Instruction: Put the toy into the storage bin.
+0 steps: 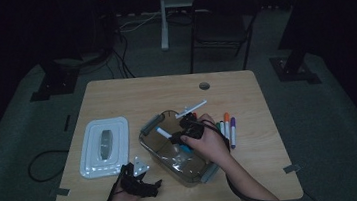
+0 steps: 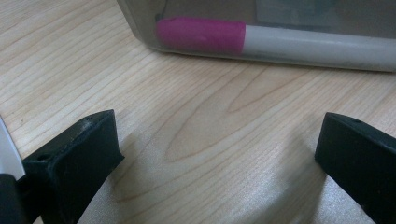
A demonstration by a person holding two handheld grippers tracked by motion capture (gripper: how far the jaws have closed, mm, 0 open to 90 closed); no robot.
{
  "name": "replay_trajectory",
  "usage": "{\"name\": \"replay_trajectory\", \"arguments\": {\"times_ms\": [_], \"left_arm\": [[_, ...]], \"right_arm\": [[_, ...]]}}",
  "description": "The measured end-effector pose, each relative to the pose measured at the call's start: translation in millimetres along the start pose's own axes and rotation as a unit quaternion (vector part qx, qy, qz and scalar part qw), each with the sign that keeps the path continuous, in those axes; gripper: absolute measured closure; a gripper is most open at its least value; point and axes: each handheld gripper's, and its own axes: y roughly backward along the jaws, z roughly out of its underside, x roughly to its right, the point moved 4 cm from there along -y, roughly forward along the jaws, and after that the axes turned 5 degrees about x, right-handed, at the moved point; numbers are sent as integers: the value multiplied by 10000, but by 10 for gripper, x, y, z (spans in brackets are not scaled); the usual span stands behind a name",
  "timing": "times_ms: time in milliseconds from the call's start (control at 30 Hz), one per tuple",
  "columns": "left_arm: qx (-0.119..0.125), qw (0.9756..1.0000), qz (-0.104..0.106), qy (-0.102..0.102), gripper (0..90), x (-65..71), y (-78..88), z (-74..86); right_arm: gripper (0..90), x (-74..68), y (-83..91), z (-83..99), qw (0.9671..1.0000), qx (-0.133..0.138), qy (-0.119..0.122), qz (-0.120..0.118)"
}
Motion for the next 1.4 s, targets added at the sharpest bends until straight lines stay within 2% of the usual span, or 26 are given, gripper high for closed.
{"name": "replay_trajectory", "arguments": {"times_ms": [100, 167, 300, 433, 600, 700, 900, 933, 1067, 1100, 1133, 1233, 1267, 1400], "left_arm": [[-5, 10000, 4, 2, 4, 0, 1, 0], [0, 10000, 1, 2, 4, 0, 0, 0], [1, 10000, -1, 2, 4, 0, 0, 0], [8, 10000, -4, 5, 5, 1, -1, 0], [9, 10000, -4, 3, 4, 0, -1, 0], [6, 10000, -4, 2, 5, 0, 0, 0], [16, 10000, 4, -9, 4, -4, -5, -3], [16, 10000, 4, -9, 5, -4, -5, -3], [16, 10000, 4, -10, 5, -5, -6, -3], [15, 10000, 3, -10, 4, -4, -5, -3], [15, 10000, 4, -9, 5, -4, -5, -3], [18, 10000, 4, -7, 5, -4, -6, -3], [14, 10000, 7, -6, 5, -4, -5, -4], [4, 10000, 10, -13, 5, -5, -4, -3]], "right_arm": [[765, 2, -146, 27, 9997, -214, 50, 47], [765, 4, -246, 47, 9993, -371, -3, -35], [765, 7, -424, 71, 9979, -641, -1, -27], [765, 12, -576, 95, 9960, -886, -24, -106], [765, -4, -747, 168, 9917, -1285, 1, -41], [764, -19, -819, 226, 9889, -1486, -10, -33], [763, -7, -881, 315, 9839, -1777, -193, -21], [762, -2, -890, 340, 9822, -1869, -197, -22], [723, 12, -902, 378, 9800, -1977, -233, -40], [725, 14, -898, 379, 9803, -1964, -212, -52], [724, 16, -880, 369, 9819, -1890, -131, -19], [707, 11, -814, 312, 9861, -1657, -116, -81], [681, 1, -761, 268, 9888, -1484, -70, -114], [665, -30, -496, 133, 9940, -1079, 108, -140]]}}
